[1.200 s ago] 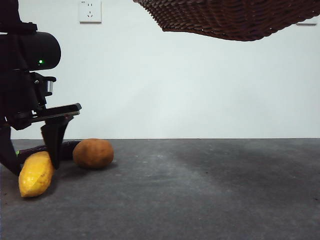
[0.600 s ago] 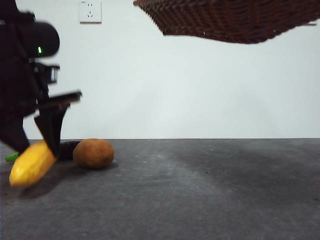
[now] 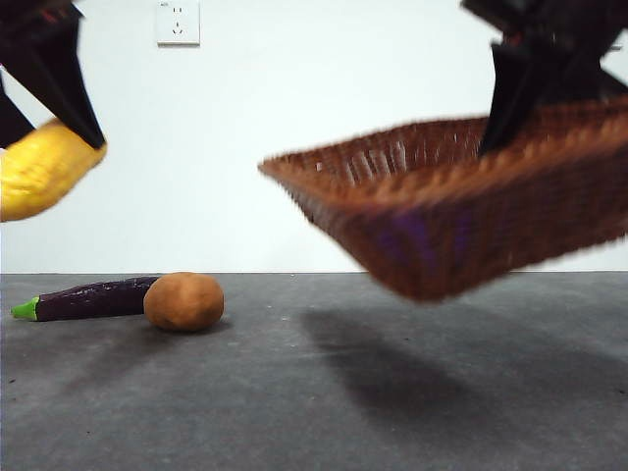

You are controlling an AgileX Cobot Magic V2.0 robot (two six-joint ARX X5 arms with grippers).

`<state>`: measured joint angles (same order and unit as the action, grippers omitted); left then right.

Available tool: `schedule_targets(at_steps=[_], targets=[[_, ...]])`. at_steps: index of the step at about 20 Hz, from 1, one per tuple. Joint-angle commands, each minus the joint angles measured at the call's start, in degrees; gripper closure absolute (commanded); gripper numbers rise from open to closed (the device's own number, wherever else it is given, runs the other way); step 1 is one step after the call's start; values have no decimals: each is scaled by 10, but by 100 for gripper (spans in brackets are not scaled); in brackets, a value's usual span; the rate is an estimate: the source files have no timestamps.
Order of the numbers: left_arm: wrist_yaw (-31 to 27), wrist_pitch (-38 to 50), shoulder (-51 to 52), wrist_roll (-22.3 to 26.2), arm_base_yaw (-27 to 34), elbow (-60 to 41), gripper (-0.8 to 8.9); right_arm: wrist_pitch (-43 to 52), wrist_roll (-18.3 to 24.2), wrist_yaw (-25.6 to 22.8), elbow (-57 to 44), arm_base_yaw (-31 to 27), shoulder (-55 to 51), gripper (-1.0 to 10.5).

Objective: Help me put the vegetables on the table into the basket

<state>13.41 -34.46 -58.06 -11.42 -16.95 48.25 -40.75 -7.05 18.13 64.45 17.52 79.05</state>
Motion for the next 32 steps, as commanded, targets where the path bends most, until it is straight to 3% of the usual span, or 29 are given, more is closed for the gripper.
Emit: schedule_targets(at_steps=[1,5,12,21,23,25,26,32], targets=[[24,0,32,-7,-7,-11,822,49,-46,31,-45,3,-2,958],[71,69,45,-77,-71,-11,822,130,-95,48,-111,24,-2,958],[38,258,-92,-191,-258,-11,822,154,-123,38,-119,80,-2,958],[5,314,-243,-252,-289,-10,821,152,-127,29,-119,84,-2,958],[5,309,-246,-257,-289,-10,729,151,-122,31,-119,84,-2,958],[21,309,-246,-256,-291,-9,378,150,-120,31,-119,84,-2,958],[23,309,-245,-256,-291,-9,324,150,-118,31,-119,84,-2,958],[50,309,-228,-254,-290,-8,324,149,-113,28,-119,84,-2,958]])
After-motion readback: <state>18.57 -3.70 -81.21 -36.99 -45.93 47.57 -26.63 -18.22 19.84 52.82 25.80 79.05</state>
